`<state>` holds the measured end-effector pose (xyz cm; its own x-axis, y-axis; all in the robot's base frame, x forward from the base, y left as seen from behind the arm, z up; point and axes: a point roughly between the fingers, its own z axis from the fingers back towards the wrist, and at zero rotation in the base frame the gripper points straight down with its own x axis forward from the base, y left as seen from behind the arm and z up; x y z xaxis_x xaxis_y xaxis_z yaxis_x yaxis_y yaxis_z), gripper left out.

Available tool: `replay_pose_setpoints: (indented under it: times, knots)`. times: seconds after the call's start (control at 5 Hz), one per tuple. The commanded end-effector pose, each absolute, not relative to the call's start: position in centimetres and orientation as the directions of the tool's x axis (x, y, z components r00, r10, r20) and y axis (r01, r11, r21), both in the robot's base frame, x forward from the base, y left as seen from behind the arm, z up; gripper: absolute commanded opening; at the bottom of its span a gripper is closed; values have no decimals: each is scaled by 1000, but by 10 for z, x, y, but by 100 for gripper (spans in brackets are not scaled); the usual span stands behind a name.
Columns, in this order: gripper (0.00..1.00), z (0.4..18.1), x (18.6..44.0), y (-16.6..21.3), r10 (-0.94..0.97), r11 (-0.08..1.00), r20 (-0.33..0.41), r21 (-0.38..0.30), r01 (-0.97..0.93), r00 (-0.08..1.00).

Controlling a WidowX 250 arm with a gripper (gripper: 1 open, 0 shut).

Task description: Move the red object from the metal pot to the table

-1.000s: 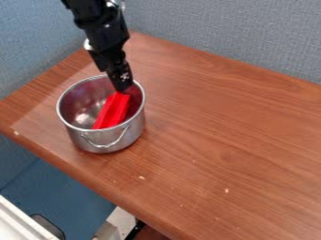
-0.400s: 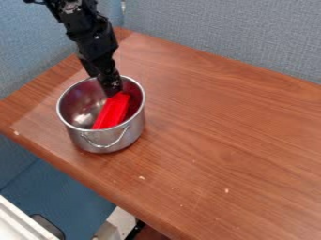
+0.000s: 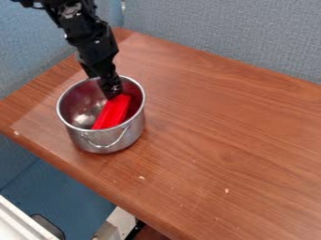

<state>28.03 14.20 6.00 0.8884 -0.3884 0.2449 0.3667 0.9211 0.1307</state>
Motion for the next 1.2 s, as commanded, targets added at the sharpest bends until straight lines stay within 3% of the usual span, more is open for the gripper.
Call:
replay_pose_setpoints:
  times: [0.0,0.6,0.8,1.0]
  knots:
    - [100,52,274,141,-387,922,249,112,370,888]
    - [100,21,259,146,-363,931,239,54,361,901]
    - [0,23,244,140,-300,954,229,53,296,926]
    - [0,28,238,139,-217,976,224,67,207,950]
